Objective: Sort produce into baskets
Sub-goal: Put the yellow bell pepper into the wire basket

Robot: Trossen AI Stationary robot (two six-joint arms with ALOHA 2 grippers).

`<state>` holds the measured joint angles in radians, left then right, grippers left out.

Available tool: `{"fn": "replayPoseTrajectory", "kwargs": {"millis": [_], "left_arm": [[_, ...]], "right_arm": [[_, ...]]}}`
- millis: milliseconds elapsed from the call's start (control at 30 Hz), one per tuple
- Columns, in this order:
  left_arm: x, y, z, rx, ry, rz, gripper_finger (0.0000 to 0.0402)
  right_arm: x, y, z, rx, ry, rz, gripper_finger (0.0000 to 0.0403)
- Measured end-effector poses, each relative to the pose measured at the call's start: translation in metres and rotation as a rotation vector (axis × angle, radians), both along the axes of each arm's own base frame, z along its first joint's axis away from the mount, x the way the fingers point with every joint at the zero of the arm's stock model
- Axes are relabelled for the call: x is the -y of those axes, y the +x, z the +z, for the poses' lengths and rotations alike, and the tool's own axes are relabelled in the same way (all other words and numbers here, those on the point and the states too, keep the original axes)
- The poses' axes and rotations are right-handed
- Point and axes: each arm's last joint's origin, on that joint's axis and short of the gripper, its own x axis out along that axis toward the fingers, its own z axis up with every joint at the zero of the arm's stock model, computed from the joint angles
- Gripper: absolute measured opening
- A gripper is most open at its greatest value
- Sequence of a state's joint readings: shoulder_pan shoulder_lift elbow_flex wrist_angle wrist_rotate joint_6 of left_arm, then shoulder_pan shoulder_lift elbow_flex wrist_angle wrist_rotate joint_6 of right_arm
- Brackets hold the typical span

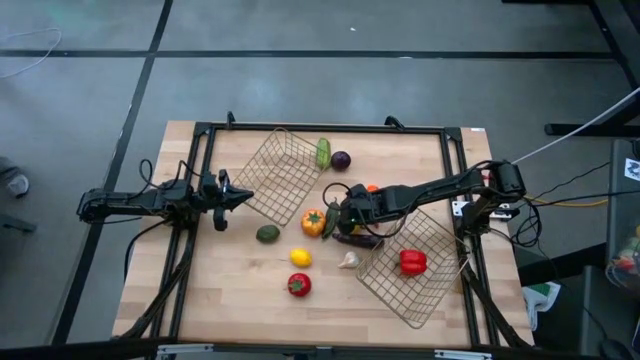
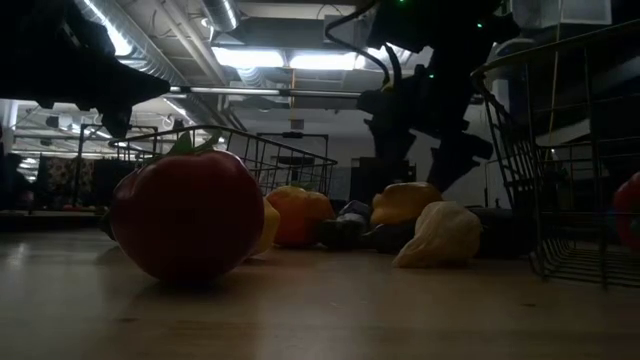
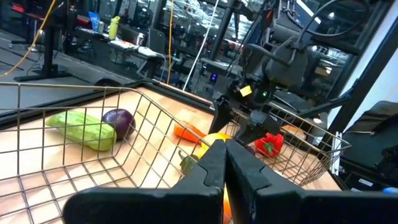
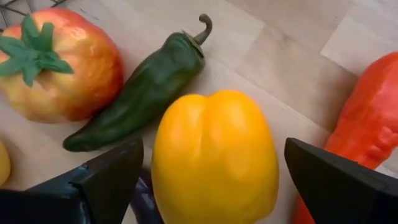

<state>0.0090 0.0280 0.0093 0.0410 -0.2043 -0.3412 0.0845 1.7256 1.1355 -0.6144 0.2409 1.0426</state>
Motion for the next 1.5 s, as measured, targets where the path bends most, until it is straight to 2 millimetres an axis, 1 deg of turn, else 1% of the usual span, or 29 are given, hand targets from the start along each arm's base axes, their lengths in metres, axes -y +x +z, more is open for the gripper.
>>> {"fn": "replayPoseTrajectory", "kwargs": {"millis": [133,267,367,433,667,733,800,867,1033,1267,1400,1500], "left_arm": [[0.000,0.000,0.000,0.000,0.000,0.000,0.0000],[0.000,0.000,0.000,0.000,0.000,0.000,0.0000],[0.000,0.000,0.000,0.000,0.000,0.000,0.0000],[0.000,0.000,0.000,0.000,0.000,0.000,0.0000],[0.000,0.000,0.000,0.000,0.000,0.000,0.0000],[0.000,0.000,0.000,0.000,0.000,0.000,0.0000],[0.000,0.000,0.000,0.000,0.000,0.000,0.0000],[0.000,0.000,0.000,0.000,0.000,0.000,0.0000],[0.000,0.000,0.000,0.000,0.000,0.000,0.0000],[0.000,0.000,0.000,0.000,0.000,0.000,0.0000],[0.000,0.000,0.000,0.000,0.000,0.000,0.0000],[0.000,0.000,0.000,0.000,0.000,0.000,0.0000]], "right_arm": [[0.000,-0.001,-0.002,-0.021,0.012,0.011,0.0388],[-0.001,0.001,-0.009,-0.052,0.017,0.035,0.0388],[-0.001,0.001,-0.011,-0.056,0.017,0.036,0.0381],[-0.001,0.001,-0.012,-0.059,0.017,0.036,0.0366],[-0.001,0.002,-0.012,-0.062,0.006,0.064,0.0292],[-0.001,0.001,-0.010,-0.063,0.011,0.091,0.0283],[-0.002,0.000,-0.008,-0.063,0.026,0.121,0.0284],[-0.003,-0.001,0.000,-0.062,0.042,0.137,0.0292],[-0.003,-0.002,0.033,-0.053,0.026,0.213,0.0302],[-0.004,-0.007,0.093,-0.024,0.017,0.356,0.0295],[-0.010,-0.015,0.121,-0.011,0.035,0.434,0.0295],[-0.017,-0.022,0.136,-0.025,0.054,0.493,0.0295]]}}
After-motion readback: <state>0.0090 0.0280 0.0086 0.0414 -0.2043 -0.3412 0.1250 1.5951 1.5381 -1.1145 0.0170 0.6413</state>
